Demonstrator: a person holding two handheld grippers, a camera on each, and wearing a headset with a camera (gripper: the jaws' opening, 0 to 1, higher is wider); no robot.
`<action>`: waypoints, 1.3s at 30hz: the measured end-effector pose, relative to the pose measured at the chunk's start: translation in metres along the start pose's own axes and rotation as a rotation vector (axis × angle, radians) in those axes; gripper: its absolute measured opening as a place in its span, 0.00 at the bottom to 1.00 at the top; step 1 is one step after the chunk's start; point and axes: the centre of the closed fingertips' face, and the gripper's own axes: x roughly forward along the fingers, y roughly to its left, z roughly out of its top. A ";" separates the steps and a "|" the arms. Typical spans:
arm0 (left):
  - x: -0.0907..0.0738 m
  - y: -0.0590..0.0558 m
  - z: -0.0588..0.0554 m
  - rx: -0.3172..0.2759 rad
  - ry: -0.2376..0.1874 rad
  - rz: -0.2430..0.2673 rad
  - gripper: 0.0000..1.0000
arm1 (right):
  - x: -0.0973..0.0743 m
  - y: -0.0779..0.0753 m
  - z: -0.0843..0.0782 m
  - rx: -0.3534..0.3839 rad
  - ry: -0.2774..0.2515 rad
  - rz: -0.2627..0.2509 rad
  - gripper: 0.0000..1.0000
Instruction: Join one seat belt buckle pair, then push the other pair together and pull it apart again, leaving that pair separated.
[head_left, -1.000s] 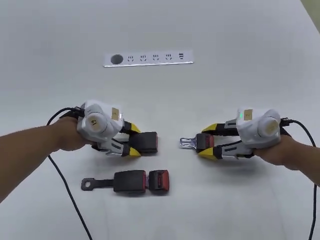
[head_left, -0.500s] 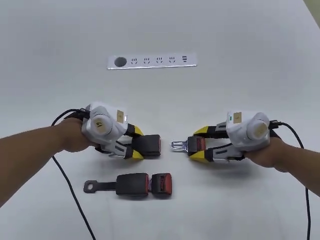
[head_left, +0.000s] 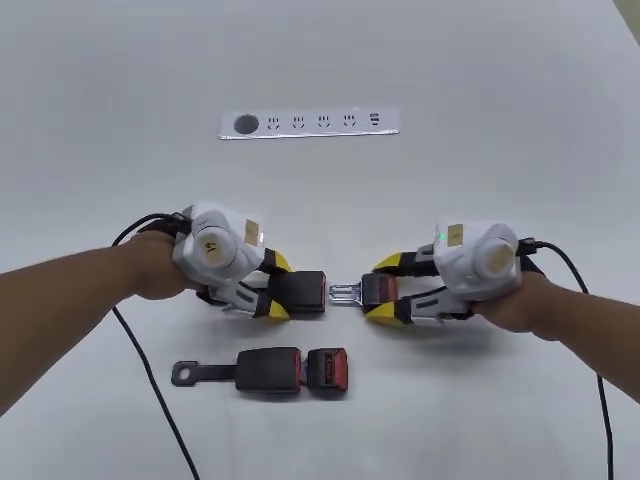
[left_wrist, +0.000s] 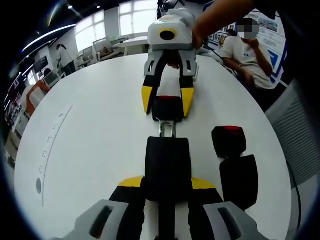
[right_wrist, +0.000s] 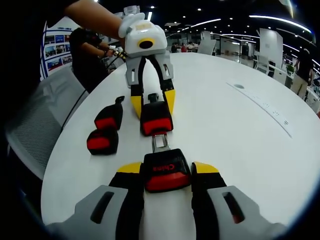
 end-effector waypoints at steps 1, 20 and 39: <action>0.000 0.000 0.000 0.001 0.002 0.000 0.33 | 0.002 0.001 0.001 -0.003 0.001 0.002 0.35; -0.001 0.000 0.002 -0.010 0.000 -0.002 0.33 | 0.020 0.004 0.011 -0.004 -0.005 0.004 0.34; 0.001 0.001 0.000 -0.016 0.001 0.000 0.33 | 0.037 0.006 0.021 0.005 -0.015 -0.020 0.34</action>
